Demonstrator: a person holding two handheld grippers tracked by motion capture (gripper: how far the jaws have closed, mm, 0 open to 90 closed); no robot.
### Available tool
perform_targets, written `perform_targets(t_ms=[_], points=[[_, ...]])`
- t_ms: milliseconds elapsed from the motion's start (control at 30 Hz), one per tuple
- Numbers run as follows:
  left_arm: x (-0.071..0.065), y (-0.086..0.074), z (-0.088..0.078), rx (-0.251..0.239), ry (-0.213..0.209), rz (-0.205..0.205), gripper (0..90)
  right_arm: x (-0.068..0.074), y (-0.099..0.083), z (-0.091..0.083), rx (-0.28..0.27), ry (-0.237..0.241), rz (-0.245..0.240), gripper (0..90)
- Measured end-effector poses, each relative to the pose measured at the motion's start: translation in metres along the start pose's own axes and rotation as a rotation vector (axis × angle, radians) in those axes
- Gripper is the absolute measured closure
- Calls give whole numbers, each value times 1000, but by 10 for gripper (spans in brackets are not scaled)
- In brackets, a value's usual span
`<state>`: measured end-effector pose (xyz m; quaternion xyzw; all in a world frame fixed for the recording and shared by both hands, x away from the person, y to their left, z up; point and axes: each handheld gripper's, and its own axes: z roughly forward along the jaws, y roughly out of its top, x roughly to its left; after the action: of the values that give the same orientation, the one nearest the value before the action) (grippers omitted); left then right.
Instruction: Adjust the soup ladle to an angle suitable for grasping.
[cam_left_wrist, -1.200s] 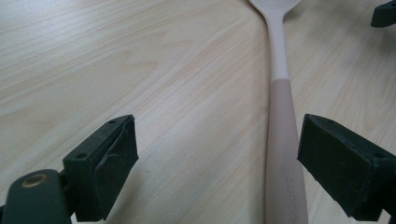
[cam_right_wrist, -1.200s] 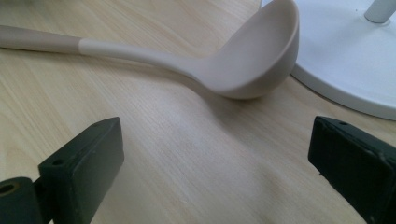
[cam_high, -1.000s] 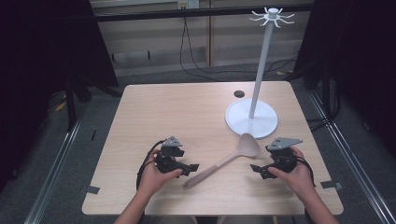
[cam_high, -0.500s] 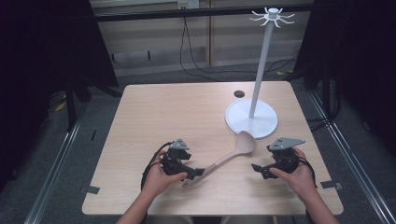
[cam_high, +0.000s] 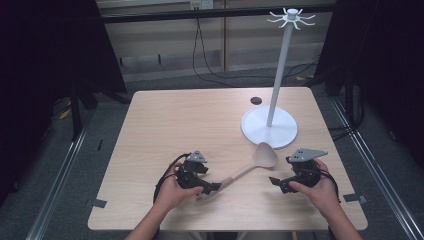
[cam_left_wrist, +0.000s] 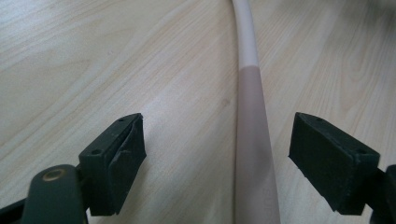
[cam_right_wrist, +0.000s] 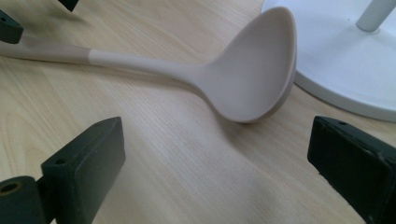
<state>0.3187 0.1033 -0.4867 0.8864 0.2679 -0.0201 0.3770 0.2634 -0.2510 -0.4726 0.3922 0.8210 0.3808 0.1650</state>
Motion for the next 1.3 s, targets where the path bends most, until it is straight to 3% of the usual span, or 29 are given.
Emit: perform_targets(t_ms=[100,200,333,600,667,700,733,900,933,967,1033,1100,1300], points=[[1,-1,-2,-13,2,-7,183,4,5,0,-12,19,-32,49],[2,-1,-5,-20,9,-7,175,11,12,2,-29,69,-62,61],[3,0,-8,-52,14,-20,144,18,16,8,-9,105,-109,58],[6,-3,-13,-57,32,-30,132,27,23,22,1,145,-132,87],[7,-4,-15,-53,35,-32,129,29,24,25,-3,150,-139,136],[7,-5,-15,-51,37,-30,123,32,24,28,-12,156,-148,260],[8,-5,-16,-56,36,-34,123,32,24,28,-12,156,-148,260],[10,-7,-20,-71,40,-31,100,41,24,37,15,161,-160,567],[11,-7,-22,-74,47,-31,90,44,24,41,27,165,-162,681],[11,-7,-22,-74,47,-31,90,44,24,41,27,165,-162,681],[12,-8,-23,-83,48,-38,89,48,25,48,38,184,-157,815],[13,-9,-25,-80,57,-36,89,50,24,52,38,205,-147,871],[14,-12,-28,-83,61,-44,89,57,23,63,64,223,-172,900]])
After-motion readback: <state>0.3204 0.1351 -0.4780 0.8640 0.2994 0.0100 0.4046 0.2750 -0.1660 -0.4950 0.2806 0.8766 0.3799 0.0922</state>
